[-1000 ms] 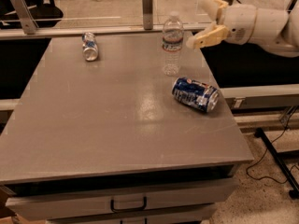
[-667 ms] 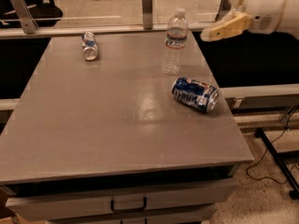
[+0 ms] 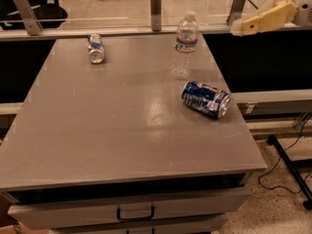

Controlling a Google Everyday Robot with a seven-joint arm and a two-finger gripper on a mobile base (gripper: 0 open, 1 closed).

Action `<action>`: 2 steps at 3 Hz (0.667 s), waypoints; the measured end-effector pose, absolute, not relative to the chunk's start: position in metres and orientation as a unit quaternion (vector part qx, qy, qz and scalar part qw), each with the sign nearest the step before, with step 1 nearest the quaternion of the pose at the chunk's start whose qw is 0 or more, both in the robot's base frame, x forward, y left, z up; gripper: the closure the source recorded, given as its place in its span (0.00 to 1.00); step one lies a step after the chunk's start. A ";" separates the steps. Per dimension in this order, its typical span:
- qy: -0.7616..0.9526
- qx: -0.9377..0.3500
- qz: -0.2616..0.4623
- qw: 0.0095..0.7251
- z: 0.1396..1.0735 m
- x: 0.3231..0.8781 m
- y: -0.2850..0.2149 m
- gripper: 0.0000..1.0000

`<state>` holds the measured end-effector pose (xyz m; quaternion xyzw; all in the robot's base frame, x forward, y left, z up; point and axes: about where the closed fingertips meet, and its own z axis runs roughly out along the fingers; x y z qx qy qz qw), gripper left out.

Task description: Place water bottle upright

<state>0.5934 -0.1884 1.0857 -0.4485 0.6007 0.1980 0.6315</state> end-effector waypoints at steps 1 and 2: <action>0.584 -0.454 0.222 0.635 1.086 0.591 -0.167 0.00; 0.574 -0.473 0.212 0.634 1.104 0.594 -0.167 0.00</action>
Offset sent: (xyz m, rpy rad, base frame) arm 0.0086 -0.0272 0.0885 -0.0412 -0.1591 0.0138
